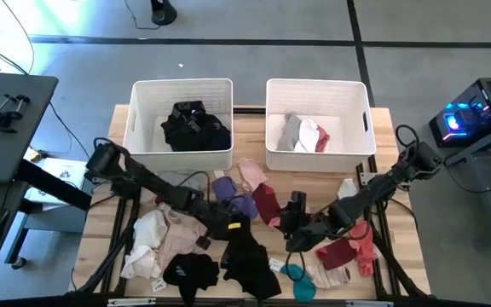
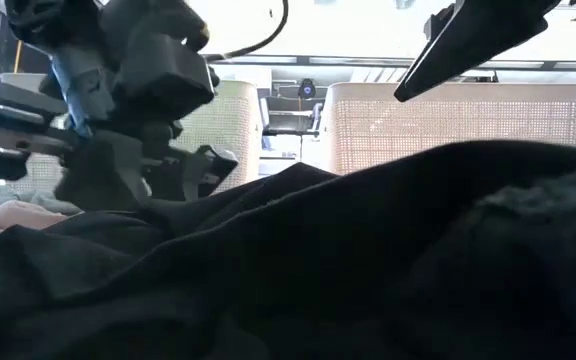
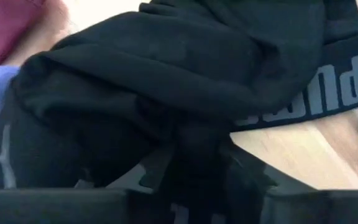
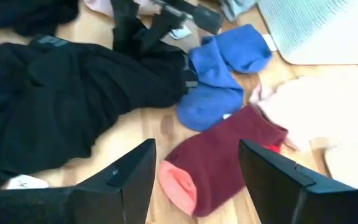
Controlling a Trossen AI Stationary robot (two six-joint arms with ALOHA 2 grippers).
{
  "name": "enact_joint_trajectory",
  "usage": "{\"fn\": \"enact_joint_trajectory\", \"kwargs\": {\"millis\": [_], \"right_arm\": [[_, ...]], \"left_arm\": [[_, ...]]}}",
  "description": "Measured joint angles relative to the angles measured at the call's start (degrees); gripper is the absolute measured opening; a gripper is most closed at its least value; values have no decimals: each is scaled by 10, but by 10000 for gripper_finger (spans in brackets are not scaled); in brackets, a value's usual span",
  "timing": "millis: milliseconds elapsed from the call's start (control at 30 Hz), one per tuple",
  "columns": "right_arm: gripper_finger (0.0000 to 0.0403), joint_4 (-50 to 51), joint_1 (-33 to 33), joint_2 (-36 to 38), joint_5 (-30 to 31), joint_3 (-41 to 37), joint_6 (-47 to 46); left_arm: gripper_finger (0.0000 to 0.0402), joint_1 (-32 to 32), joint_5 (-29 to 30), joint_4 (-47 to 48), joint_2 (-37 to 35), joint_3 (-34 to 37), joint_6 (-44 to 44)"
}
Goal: Sort clothes
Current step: Put the black boxer into the left white laundry bin
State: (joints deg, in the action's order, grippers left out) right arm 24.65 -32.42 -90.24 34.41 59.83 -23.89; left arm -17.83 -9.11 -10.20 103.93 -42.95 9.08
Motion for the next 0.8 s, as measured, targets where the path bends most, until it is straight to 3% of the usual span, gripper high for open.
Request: {"fn": "enact_joint_trajectory", "kwargs": {"millis": [233, 500, 667, 800], "right_arm": [[216, -6, 0, 0, 27, 0, -20], [216, -31, -18, 0, 29, -11, 0], [216, -156, -28, 0, 29, -78, 20], [216, -275, -28, 0, 51, -133, 23]], "left_arm": [[9, 5, -2, 14, -7, 0, -3], [4, 0, 9, 11, -80, 4, 5], [2, -9, 20, -4, -161, 3, 30], [1, -18, 71, -10, -238, 3, 64]]}}
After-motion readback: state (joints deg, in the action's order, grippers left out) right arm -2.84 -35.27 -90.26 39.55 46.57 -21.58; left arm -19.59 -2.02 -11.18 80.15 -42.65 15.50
